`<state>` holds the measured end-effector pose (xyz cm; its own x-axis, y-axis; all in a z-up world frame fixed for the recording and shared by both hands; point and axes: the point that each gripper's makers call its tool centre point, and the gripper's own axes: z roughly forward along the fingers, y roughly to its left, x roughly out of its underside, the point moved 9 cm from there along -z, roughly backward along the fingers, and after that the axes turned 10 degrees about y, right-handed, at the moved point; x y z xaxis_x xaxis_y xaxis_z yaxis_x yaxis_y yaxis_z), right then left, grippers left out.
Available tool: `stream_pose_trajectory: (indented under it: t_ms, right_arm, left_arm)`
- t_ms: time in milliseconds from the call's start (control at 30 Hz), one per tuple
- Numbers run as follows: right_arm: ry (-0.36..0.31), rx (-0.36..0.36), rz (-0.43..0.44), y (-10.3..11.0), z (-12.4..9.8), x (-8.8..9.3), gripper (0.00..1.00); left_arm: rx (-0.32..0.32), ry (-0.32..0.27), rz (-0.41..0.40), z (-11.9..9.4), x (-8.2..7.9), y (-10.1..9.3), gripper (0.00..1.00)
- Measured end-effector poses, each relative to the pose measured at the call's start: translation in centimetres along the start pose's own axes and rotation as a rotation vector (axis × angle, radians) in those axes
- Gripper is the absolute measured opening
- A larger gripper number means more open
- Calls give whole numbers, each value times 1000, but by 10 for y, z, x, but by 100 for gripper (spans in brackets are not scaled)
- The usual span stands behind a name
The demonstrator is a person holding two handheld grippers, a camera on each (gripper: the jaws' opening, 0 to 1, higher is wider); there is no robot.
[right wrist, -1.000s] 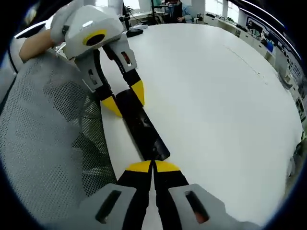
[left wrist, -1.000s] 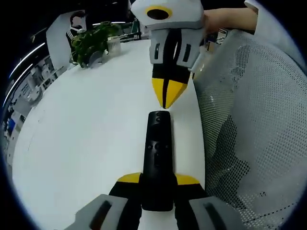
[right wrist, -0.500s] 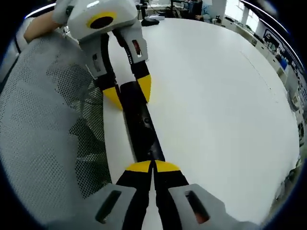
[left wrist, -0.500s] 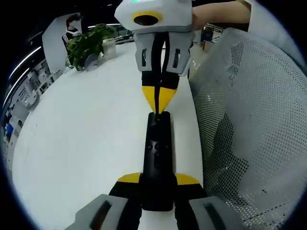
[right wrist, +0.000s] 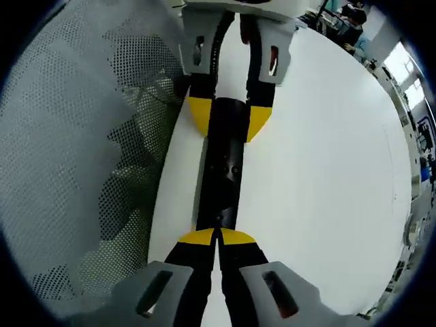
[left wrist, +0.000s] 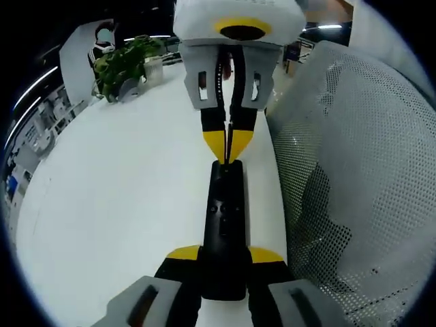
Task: Press the specified remote control buttons in sequence, fully releasing each button before pressing the next.
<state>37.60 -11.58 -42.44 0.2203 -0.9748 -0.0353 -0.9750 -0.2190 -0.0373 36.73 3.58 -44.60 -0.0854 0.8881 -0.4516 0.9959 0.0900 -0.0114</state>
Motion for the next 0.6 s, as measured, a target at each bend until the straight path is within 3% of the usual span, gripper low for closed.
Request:
stream_pose_trajectory:
  t_ms: [133,200,233,367,500,600]
  right_arm:
    - [-10,-8,33,-1,0,2,0]
    - [-49,-46,216,-2,0,6,0]
    - [-75,-49,258,-2,1,9,0]
    - [-157,-9,301,3,2,16,0]
    - [-182,25,288,8,2,18,0]
    - [-202,10,315,6,1,19,0]
  left_arm:
    - [1,-8,2,0,1,0,24]
    - [1,-8,7,0,0,0,24]
    - [1,-8,6,0,0,0,24]
    - [2,-9,7,0,1,0,24]
    - [2,-10,4,0,0,0,24]
    - [0,-15,3,0,1,-1,24]
